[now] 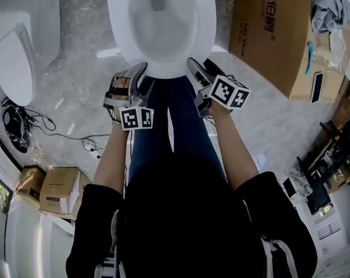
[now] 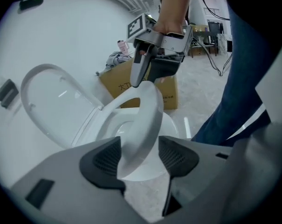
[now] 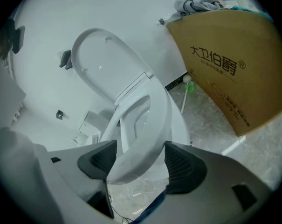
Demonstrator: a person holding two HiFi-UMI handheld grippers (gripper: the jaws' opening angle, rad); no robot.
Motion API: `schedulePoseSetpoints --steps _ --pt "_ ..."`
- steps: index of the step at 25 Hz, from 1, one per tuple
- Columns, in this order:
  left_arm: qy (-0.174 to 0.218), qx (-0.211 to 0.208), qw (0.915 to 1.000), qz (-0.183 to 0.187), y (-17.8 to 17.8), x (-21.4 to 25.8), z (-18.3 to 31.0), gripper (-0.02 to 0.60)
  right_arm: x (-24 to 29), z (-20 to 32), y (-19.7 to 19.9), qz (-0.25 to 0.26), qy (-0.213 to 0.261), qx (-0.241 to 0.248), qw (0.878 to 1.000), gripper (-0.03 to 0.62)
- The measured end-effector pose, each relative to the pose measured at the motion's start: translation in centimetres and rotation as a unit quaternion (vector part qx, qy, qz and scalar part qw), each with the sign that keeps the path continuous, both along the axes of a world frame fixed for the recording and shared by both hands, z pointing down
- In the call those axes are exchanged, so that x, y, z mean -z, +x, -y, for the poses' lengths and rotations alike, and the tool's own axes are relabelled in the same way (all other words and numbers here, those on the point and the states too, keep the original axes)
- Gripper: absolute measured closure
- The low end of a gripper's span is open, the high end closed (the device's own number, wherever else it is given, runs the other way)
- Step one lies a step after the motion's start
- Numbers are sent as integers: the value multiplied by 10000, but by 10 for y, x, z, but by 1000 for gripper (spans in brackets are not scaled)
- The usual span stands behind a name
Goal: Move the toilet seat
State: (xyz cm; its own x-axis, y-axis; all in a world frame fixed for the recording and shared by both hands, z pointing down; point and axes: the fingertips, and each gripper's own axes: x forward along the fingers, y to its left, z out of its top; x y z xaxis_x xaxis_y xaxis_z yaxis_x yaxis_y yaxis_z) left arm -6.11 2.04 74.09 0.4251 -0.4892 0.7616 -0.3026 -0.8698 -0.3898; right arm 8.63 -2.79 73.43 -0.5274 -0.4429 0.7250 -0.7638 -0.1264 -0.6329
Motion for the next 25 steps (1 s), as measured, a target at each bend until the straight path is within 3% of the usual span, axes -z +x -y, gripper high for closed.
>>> schedulePoseSetpoints --steps 1,7,17,22,25 --pt "81 -55 9999 39 0 2 4 342 2 2 0 25 16 -15 10000 258" --pt "286 -396 9986 209 1 23 11 372 19 7 -1 7 77 21 10000 258" --pt "625 -376 9971 209 0 89 39 417 80 35 -6 137 468 69 9988 256" --pt "704 -411 9965 204 -3 119 57 431 124 50 2 -605 1140 767 9887 256" --pt "759 -362 9963 195 -4 137 71 437 155 56 -4 -1105 1823 1650 9630 256"
